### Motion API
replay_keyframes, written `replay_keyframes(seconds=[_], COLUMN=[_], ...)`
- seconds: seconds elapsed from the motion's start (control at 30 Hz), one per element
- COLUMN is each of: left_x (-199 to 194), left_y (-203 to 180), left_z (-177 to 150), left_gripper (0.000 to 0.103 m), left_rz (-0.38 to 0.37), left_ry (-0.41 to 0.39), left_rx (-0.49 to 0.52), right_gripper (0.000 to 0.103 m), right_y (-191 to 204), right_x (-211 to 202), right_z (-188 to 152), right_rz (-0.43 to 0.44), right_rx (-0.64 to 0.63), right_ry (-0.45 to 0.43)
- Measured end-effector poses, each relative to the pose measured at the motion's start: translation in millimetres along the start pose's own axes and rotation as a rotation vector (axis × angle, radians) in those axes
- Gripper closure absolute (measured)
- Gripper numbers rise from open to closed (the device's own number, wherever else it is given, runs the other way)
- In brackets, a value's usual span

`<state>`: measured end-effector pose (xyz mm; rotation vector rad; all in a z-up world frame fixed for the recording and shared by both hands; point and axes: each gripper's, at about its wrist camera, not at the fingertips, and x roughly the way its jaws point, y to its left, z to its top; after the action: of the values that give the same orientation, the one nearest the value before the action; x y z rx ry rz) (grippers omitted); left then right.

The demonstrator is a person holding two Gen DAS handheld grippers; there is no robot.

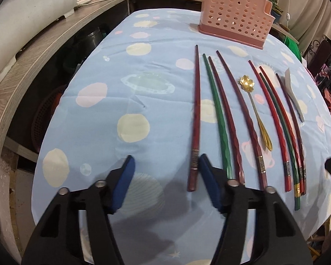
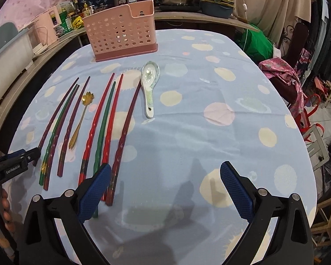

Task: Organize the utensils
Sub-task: 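Grasp a dark red chopstick with the left tool while the right tool grasps the white ceramic spoon, then lift both held utensils and lower them into the pink holder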

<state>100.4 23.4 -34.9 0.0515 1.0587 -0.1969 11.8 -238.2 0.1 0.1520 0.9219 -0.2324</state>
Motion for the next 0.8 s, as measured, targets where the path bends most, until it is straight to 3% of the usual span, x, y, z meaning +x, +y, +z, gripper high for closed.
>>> replay_keyframes(seconds=[0.13, 0.43, 0.8], left_x=[-1, 0, 1], left_y=[-1, -4, -5], left_z=[3, 5, 5], left_gripper=[0.092, 0.093, 0.093], left_rz=[-0.024, -0.027, -0.02], left_ry=[0.004, 0.012, 0.016], left_rx=[0.005, 0.017, 0.021], right_gripper=[0.032, 0.072, 0.092], right_y=[1, 14, 15], right_x=[14, 54, 78], right_z=[23, 48, 51], right_rz=[0.041, 0.085, 0.076], right_rx=[0.011, -0.018, -0.049], right_ry=[-0.012, 0.002, 0.014])
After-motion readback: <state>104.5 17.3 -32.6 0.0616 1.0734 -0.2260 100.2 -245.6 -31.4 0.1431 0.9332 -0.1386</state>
